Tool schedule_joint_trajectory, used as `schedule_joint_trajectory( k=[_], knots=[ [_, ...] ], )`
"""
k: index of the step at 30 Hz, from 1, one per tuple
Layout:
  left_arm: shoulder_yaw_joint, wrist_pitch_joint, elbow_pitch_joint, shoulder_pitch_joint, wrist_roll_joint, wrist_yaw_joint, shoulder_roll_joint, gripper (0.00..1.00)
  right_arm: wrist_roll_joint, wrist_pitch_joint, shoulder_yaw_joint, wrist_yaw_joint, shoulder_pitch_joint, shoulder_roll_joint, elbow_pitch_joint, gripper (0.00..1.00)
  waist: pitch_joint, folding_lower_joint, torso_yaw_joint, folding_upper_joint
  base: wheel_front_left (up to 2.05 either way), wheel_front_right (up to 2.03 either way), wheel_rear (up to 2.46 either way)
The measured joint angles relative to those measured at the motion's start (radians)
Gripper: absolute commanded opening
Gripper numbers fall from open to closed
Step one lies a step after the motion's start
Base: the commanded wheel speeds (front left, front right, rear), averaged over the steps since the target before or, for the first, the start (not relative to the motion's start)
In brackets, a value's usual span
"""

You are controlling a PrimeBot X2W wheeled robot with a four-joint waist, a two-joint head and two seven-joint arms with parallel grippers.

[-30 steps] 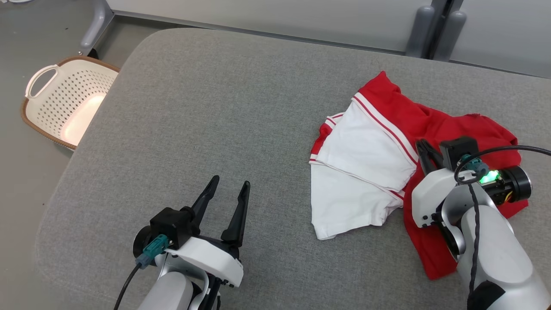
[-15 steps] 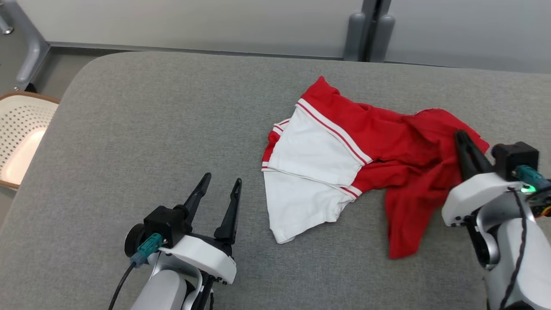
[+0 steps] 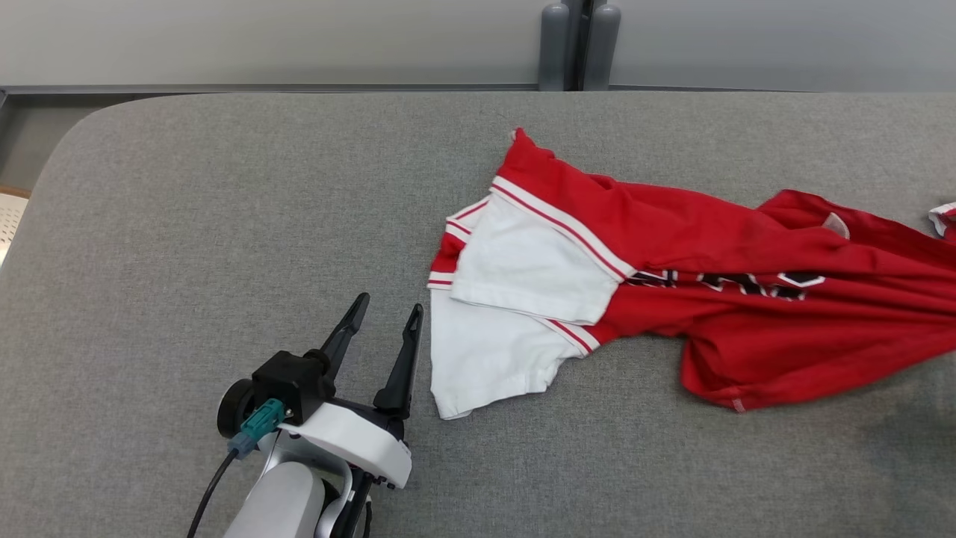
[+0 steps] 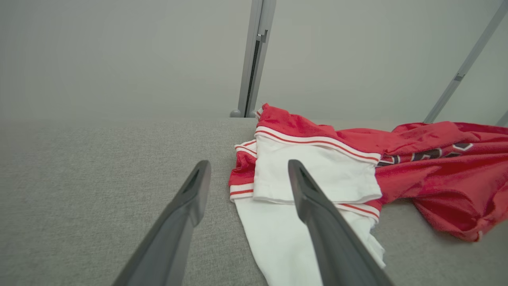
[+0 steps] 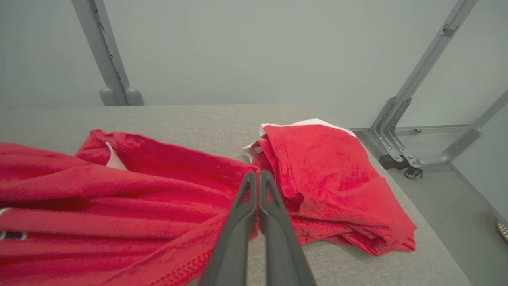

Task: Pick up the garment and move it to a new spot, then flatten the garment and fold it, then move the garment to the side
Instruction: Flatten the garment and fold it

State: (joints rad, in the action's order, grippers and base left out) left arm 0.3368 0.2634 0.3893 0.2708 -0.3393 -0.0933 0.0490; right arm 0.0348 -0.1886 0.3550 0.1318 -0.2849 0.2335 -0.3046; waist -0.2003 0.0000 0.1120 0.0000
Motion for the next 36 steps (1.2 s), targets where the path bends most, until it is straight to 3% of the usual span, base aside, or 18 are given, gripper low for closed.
schedule_joint_trajectory(
  k=[4,8,16,22,28,36],
  knots=[
    [0.002,0.000,0.009,0.001,0.003,-0.004,-0.001,1.00,-0.052,0.008,0.069,-0.001,-0.003,-0.016,-0.044,1.00,0.001,0.0000,0.004,0.0000,0.00,0.00,0.00],
    [-0.003,0.000,0.017,0.001,0.005,-0.006,0.000,1.00,-0.064,0.061,0.040,-0.001,-0.018,-0.063,-0.058,1.00,0.013,0.0000,0.007,0.0000,0.00,0.00,0.00],
    [-0.013,0.000,0.020,-0.003,0.009,-0.007,-0.001,1.00,0.020,0.211,-0.185,-0.001,-0.017,-0.095,0.001,1.00,0.045,0.0000,0.008,0.0000,0.00,0.00,0.00],
    [-0.012,0.000,0.015,-0.020,0.012,-0.007,-0.001,1.00,0.101,0.319,-0.420,-0.001,0.031,-0.056,0.068,1.00,0.071,0.0000,0.015,0.0000,0.00,0.00,0.00],
    [-0.012,0.000,0.009,-0.035,0.011,-0.007,0.000,1.00,0.121,0.380,-0.533,-0.001,0.086,-0.071,0.098,1.00,0.090,0.0000,0.038,0.0000,0.00,0.00,0.00],
    [-0.007,0.000,0.004,-0.056,0.006,-0.005,0.000,1.00,0.112,0.404,-0.583,-0.001,0.123,-0.078,0.051,1.00,0.098,0.0000,0.069,0.0000,0.00,0.00,0.00]
  ],
)
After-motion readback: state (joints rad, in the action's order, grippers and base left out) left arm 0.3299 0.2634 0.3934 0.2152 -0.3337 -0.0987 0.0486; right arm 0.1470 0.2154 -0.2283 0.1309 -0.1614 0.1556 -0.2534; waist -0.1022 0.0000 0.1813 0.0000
